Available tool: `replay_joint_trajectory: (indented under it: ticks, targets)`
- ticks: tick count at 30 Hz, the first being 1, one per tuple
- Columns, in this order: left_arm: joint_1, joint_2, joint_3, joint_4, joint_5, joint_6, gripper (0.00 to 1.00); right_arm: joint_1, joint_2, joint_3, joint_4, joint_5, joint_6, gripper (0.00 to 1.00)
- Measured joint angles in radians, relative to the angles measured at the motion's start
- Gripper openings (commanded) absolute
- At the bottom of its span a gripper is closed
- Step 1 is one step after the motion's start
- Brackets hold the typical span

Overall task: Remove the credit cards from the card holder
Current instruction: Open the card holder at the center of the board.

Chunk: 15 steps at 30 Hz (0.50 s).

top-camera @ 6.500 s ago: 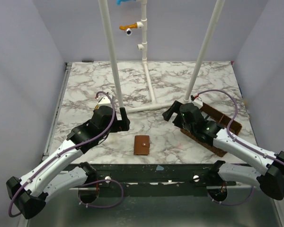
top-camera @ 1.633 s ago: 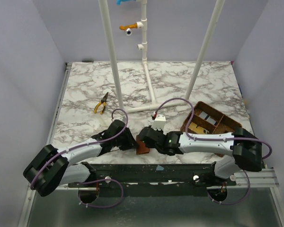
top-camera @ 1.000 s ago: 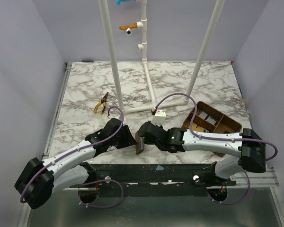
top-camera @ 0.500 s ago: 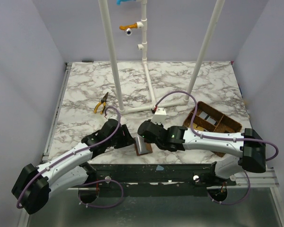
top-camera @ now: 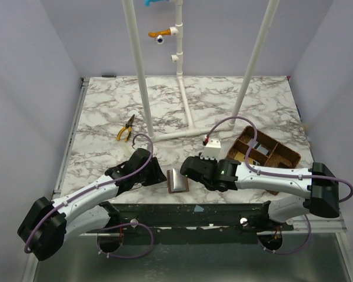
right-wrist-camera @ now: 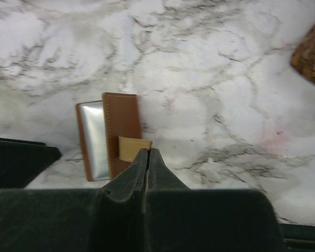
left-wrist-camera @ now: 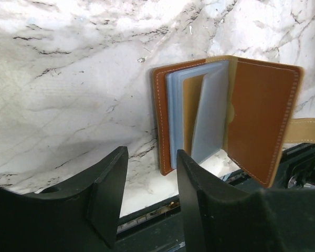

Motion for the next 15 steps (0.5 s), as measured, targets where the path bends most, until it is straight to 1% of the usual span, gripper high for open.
replay_joint_trajectory:
  ticks: [4,8,12,15]
  targets:
    - [0.000,0.031,0.010,0.001,0.001,0.011,0.38,-0.005,-0.024,-0.079,-0.074,0.023,0.048,0.01]
    - [0.000,0.071,0.037,0.010,0.008,0.021,0.37,-0.017,-0.024,-0.161,-0.103,0.024,0.082,0.01]
    - [-0.009,0.107,0.070,0.019,0.013,0.029,0.35,-0.038,-0.010,-0.211,-0.093,0.021,0.097,0.01]
    - [-0.017,0.131,0.092,0.024,0.016,0.032,0.34,-0.061,0.014,-0.244,-0.053,0.012,0.094,0.01]
